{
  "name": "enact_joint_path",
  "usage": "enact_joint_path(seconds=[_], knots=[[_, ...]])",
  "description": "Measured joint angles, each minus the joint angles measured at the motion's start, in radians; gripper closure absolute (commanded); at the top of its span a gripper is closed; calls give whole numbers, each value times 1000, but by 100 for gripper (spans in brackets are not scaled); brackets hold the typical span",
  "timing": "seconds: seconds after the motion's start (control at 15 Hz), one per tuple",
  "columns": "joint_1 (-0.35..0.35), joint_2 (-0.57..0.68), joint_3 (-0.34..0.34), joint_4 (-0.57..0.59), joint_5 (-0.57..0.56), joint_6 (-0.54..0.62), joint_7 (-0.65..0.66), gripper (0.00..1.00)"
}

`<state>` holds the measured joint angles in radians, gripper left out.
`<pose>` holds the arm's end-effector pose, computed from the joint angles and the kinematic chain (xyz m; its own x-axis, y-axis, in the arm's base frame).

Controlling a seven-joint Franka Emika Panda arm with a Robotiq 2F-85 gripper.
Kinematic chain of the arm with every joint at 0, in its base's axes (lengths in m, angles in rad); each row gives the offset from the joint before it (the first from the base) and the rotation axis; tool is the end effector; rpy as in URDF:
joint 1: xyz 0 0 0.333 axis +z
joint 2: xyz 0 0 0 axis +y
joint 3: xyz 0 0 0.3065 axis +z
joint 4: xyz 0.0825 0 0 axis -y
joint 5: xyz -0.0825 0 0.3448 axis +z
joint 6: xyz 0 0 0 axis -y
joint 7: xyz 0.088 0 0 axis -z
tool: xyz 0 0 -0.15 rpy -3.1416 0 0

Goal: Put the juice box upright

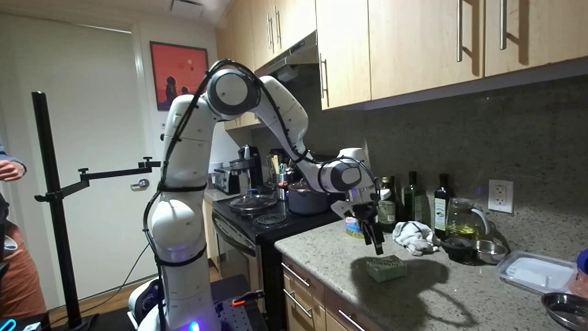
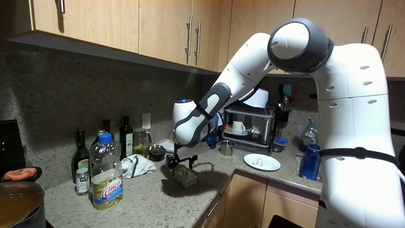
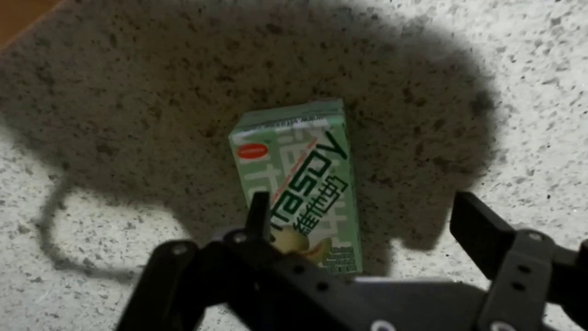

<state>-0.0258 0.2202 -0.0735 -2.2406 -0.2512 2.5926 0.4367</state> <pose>0.5329 -0.0541 0.2613 0.9356 -0.3073 0.1740 -0.3284 -0.9383 0.1087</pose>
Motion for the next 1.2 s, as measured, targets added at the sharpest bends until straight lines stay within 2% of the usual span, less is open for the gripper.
enact_joint_path(seconds=[0.4,0.87,1.2], knots=[[33,147,-40,111,-6,114,-25,0],[84,140,-157,121,-45,142,-24,0],[76,144,-183,111,-39,142,-24,0]])
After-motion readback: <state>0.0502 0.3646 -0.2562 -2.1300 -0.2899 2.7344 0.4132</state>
